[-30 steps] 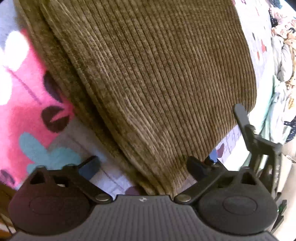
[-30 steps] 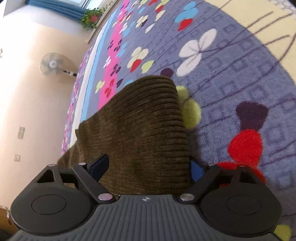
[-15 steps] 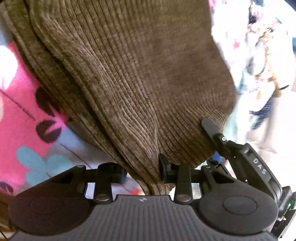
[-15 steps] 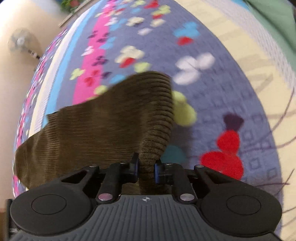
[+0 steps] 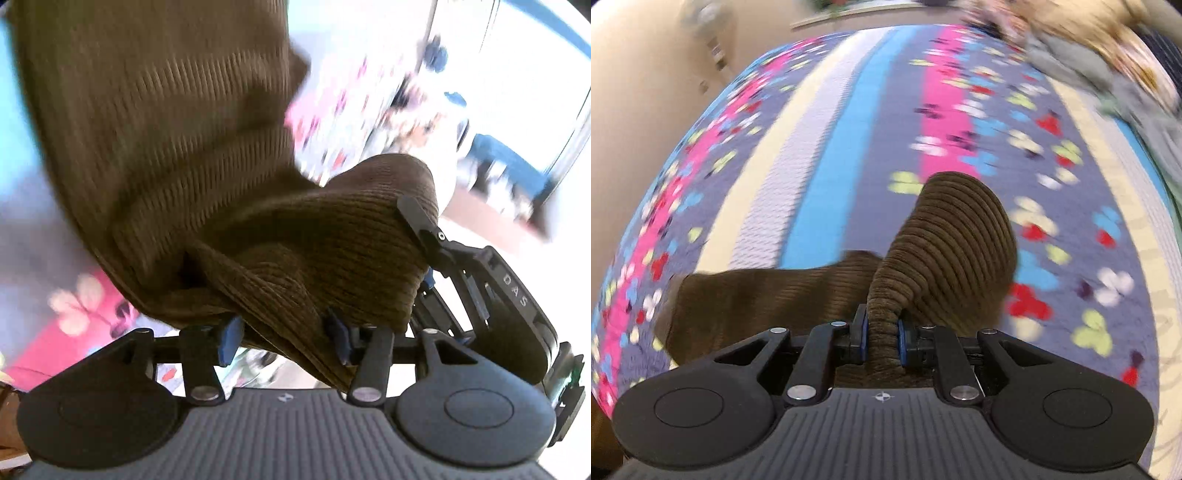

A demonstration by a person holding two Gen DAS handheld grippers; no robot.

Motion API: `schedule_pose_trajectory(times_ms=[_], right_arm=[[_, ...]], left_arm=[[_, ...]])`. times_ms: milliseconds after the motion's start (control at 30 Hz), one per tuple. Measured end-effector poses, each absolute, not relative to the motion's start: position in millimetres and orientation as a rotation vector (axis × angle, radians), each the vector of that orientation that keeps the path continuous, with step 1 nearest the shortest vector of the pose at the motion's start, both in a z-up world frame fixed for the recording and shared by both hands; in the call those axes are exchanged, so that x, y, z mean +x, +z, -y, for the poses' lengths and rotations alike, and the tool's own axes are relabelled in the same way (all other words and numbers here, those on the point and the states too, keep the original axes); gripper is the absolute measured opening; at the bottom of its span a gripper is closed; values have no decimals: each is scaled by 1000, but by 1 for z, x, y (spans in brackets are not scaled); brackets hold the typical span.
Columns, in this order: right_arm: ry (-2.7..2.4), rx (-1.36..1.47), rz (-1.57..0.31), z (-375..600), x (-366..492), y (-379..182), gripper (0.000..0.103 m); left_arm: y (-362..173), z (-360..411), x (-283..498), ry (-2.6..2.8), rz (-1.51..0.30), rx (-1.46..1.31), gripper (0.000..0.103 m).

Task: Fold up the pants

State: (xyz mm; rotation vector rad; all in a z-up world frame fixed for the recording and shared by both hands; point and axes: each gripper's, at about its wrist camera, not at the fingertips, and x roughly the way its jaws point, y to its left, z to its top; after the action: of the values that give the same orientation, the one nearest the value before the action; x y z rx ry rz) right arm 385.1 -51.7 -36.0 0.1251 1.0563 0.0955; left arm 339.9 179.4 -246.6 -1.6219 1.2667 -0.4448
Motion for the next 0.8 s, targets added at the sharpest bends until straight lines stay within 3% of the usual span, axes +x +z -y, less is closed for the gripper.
schedule_pose_trajectory(times_ms=[200, 233, 300, 333, 400, 467, 533, 633, 733, 800], right_arm=[[175, 8, -1068, -94, 418, -64, 15], [195, 0, -1063, -114, 424, -71, 15], [219, -15, -1070, -152, 433, -83, 15], [241, -50, -1107, -172, 441, -100, 16], [235, -41, -1181, -192, 456, -132, 24], [252, 86, -1177, -192, 461, -136, 64], [426, 287, -1179, -175, 457, -120, 81], [562, 408, -1090, -126, 439, -75, 80], [483, 313, -927, -61, 402, -43, 90], [380, 230, -897, -20, 373, -46, 90]], left_arm=[[-265, -307, 334, -283, -1133, -1703, 58], [-264, -332, 330, -225, -1108, -1685, 62], [-255, -368, 322, -105, -1086, -1575, 81], [-246, -386, 319, -56, -1085, -1479, 95], [-230, -412, 309, 9, -1089, -1323, 102], [-213, -430, 300, 3, -1090, -1200, 103], [-194, -434, 291, -43, -1061, -1078, 103], [-163, -411, 291, -103, -1012, -870, 103], [-133, -369, 316, -153, -968, -635, 103], [-119, -339, 341, -215, -958, -543, 103]])
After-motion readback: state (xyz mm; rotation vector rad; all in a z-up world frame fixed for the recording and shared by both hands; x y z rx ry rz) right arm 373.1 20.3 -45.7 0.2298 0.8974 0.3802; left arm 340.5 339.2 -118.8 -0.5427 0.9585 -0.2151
